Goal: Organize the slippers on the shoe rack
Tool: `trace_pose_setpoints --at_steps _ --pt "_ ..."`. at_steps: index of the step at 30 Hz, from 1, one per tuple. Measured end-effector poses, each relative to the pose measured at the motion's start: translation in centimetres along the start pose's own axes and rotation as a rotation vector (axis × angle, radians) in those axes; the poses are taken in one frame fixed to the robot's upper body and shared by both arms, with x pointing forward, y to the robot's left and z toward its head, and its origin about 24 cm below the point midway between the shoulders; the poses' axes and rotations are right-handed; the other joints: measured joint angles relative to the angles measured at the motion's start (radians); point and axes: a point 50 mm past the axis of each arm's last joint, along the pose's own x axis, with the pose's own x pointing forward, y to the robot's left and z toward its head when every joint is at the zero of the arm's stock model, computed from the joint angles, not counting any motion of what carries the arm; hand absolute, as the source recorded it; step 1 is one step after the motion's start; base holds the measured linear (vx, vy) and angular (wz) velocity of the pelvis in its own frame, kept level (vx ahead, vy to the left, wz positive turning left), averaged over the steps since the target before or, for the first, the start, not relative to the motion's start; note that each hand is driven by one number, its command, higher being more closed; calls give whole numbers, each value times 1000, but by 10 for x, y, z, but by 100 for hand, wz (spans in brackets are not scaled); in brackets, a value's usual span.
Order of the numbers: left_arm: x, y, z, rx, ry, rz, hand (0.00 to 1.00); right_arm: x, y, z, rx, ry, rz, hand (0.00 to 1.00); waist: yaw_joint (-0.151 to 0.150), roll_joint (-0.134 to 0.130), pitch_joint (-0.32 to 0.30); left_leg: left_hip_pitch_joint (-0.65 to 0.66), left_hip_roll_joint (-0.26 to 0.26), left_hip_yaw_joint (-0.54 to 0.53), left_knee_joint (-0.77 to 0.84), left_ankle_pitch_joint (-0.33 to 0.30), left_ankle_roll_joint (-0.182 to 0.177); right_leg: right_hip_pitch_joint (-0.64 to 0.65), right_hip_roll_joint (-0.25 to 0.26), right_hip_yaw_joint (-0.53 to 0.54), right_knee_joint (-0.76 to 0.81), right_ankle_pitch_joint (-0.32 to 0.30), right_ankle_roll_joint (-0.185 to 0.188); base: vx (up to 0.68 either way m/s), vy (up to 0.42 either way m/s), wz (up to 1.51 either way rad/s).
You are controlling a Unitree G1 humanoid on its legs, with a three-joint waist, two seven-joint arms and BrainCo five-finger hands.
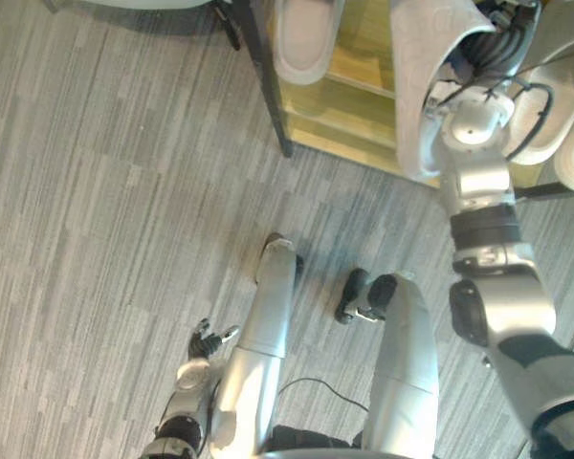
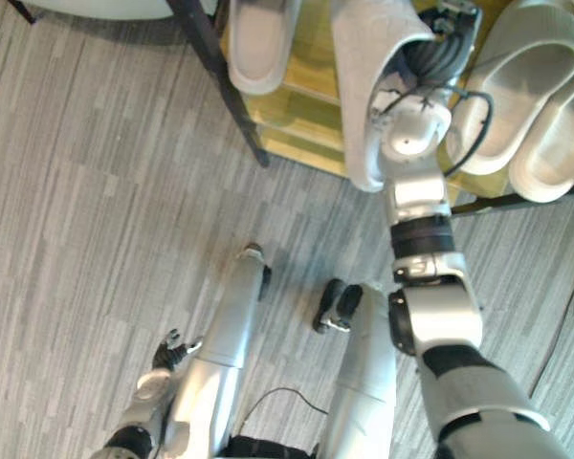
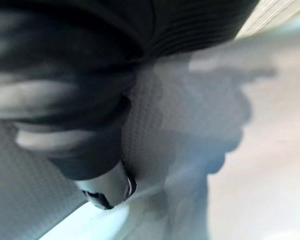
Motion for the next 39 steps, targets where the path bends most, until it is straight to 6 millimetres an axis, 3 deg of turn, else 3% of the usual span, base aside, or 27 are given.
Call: trace_pose_setpoints --at_steps 8,12,13,22,39 --pt "0 -2 0 -10 2 12 0 14 -2 8 -35 10 -19 100 10 11 -9 -14 0 -15 -1 2 -4 -9 -1 -17 3 -7 -13 6 3 2" --pt "-2 -6 -5 14 8 4 0 14 1 2 -79 38 -26 100 24 16 -84 -68 -4 -23 1 6 -13 -62 -3 -23 12 -8 -17 16 10 5" --pt "-2 -7 -4 15 0 7 0 14 2 2 -83 38 -23 0 26 16 -84 -68 -7 -26 1 9 -18 -62 -4 -25 15 -10 -19 18 -1 7" --pt "-1 -10 -1 19 -6 -5 0 18 6 9 -96 39 -28 0 46 18 -90 -87 -10 -39 -8 15 -30 -88 -7 -37 24 -15 -28 1 -2 3" --pt "-1 -10 -2 5 -3 -4 0 16 15 8 -147 14 95 0 47 18 -91 -83 4 -36 -9 18 -35 -88 2 -36 19 -12 -33 0 17 -2"
